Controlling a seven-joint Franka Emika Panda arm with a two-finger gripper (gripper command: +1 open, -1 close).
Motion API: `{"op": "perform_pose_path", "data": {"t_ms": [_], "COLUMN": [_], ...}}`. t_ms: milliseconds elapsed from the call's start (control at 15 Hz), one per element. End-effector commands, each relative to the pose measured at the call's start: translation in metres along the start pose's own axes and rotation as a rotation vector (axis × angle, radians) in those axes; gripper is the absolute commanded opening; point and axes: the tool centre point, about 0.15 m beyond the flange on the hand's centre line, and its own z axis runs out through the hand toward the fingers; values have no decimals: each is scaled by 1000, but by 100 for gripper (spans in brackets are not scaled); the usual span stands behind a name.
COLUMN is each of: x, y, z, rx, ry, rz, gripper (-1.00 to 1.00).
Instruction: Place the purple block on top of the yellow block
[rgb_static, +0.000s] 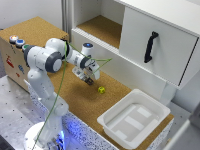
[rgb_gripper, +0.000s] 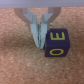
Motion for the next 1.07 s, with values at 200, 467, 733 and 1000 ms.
{"op": "perform_pose_path", "data": {"t_ms": [200,467,733,1000], "x": [-8,-13,-16,-12], "y": [7,10,26,50], "z": [-32,-85,-80,-57], "rx": [-39,-86,-113,-129], "ry": [61,134,115,75], "rz": [8,26,55,61], "gripper": [-100,100,100,100]}}
